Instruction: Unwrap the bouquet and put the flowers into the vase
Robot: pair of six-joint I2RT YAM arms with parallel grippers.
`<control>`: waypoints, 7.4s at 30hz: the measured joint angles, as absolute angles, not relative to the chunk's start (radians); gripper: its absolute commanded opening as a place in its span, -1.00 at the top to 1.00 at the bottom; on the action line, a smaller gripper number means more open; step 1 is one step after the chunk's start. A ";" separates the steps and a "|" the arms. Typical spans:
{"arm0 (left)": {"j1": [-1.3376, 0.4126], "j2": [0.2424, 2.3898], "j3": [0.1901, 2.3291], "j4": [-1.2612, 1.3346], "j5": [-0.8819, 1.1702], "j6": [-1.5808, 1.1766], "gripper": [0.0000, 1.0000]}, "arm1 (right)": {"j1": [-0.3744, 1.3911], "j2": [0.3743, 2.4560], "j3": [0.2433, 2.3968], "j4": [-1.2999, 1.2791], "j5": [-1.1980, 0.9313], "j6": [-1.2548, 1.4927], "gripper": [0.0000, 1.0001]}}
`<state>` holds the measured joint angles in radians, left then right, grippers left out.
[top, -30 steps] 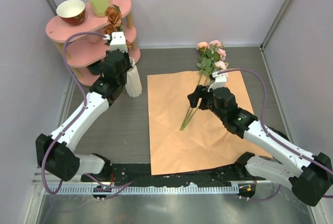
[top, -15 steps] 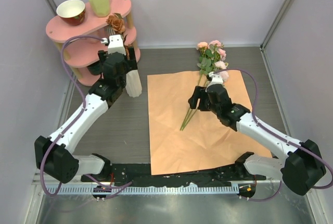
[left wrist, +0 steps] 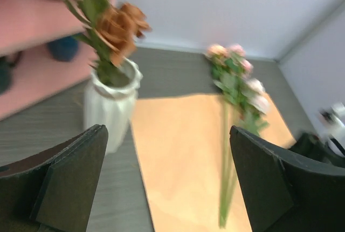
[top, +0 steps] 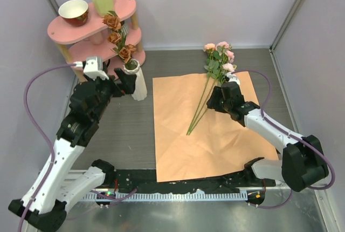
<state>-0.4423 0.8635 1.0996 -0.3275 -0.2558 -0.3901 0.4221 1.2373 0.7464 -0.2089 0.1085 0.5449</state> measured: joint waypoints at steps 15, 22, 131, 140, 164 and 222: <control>-0.538 0.799 0.673 -0.241 0.378 -0.738 -0.62 | 0.340 1.709 1.096 -0.165 0.049 0.601 0.28; -0.615 0.798 0.673 -0.200 0.379 -0.765 -0.62 | 0.338 1.912 1.244 -0.178 0.064 0.601 0.29; -0.699 1.117 1.360 -0.365 -0.258 -0.327 1.00 | 0.588 0.858 0.628 0.007 -0.111 0.551 -0.23; -0.547 1.238 1.770 -0.357 -0.391 -0.192 1.00 | 0.588 0.858 0.655 -0.012 -0.093 0.551 -0.23; -0.508 1.307 1.797 -0.171 -0.445 0.047 1.00 | 0.588 0.842 0.670 -0.074 -0.075 0.544 -0.23; -0.464 0.631 0.760 -0.419 0.030 -0.583 -0.99 | 0.385 1.243 0.750 -0.221 0.102 0.648 0.28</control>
<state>-0.4644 0.6312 0.7597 -0.4194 0.0296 -0.5827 0.3847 1.2430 0.7502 -0.2207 0.1024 0.6476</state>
